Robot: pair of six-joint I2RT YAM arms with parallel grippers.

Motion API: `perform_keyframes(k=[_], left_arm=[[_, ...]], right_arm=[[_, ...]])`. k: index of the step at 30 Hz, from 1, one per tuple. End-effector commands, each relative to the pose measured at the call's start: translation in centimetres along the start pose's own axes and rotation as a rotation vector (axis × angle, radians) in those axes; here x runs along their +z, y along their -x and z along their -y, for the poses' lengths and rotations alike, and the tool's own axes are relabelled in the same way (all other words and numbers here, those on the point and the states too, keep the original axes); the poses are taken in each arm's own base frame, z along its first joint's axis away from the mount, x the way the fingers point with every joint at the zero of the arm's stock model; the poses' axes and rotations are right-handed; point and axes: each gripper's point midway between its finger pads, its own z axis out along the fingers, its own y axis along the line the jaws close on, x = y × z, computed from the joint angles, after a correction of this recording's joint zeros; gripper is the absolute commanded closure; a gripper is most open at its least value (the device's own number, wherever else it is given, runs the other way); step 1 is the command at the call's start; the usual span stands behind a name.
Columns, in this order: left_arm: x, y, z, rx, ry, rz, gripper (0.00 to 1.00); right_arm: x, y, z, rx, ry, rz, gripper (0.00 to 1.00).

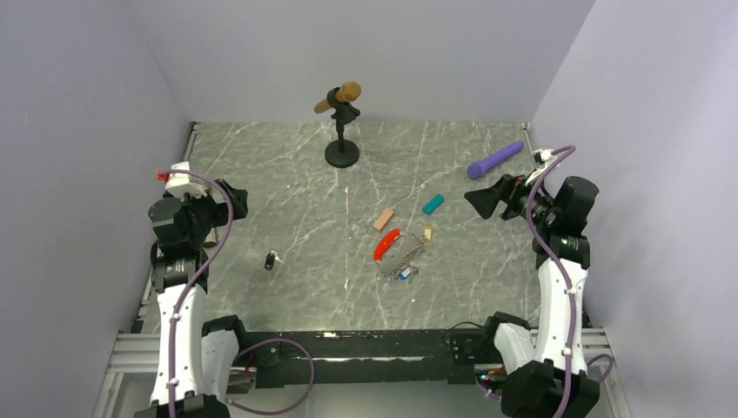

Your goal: Put the keys on the keyring

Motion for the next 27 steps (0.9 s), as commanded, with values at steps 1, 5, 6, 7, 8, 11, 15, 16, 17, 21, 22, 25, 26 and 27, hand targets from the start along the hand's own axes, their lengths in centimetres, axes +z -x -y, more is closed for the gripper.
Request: perform_keyframes(k=[1, 5, 6, 7, 8, 11, 15, 16, 17, 21, 22, 25, 26, 27], left_arm=[[-0.5, 1.1, 2.9, 0.016, -0.096, 0.019, 0.01], [-1.0, 0.1, 3.9, 0.047, -0.134, -0.005, 0.01], [-1.1, -0.2, 4.2, 0.05, -0.15, -0.016, 0.01], [-1.1, -0.6, 4.5, 0.049, -0.165, -0.033, 0.01], [-1.2, -1.1, 4.8, 0.046, -0.18, -0.057, 0.01], [-1.1, -2.9, 5.5, 0.02, -0.216, -0.16, 0.01], [-1.2, -6.7, 6.5, -0.043, -0.27, -0.36, 0.01], [-1.4, -7.8, 6.6, -0.043, -0.277, -0.408, 0.01], [-1.5, -8.5, 6.7, -0.028, -0.274, -0.438, 0.01], [-1.7, -11.0, 5.5, 0.035, -0.193, -0.523, 0.01], [-1.6, -11.7, 5.4, 0.056, -0.174, -0.552, 0.01], [-1.4, -14.0, 4.3, 0.11, -0.089, -0.655, 0.08], [-1.2, -14.6, 4.0, 0.123, -0.063, -0.688, 0.09], [-1.0, -15.5, 3.9, 0.135, -0.044, -0.727, 0.12]], right_arm=[[0.3, 1.6, -0.4, -0.001, 0.021, 0.029, 0.0], [0.5, 1.0, -0.7, -0.024, 0.076, 0.004, 0.0], [0.6, 0.6, -1.0, -0.063, 0.116, -0.008, 0.0], [0.6, 0.1, -1.4, -0.105, 0.166, -0.023, 0.0], [0.5, -0.7, -1.9, -0.152, 0.223, -0.044, 0.0], [0.2, -2.6, -2.8, -0.208, 0.343, -0.092, 0.0], [1.0, -4.7, -2.8, -0.323, 0.369, -0.176, 0.0], [1.2, -5.4, -2.9, -0.364, 0.383, -0.199, 0.0], [1.4, -6.2, -3.3, -0.389, 0.4, -0.22, 0.0], [2.1, -8.6, -4.9, -0.493, 0.484, -0.248, 0.0], [2.1, -9.0, -5.1, -0.5, 0.503, -0.246, 0.0], [2.0, -9.5, -5.2, -0.509, 0.525, -0.249, 0.0], [2.0, -9.7, -5.1, -0.512, 0.525, -0.255, 0.0], [2.0, -9.9, -5.0, -0.512, 0.521, -0.262, 0.0]])
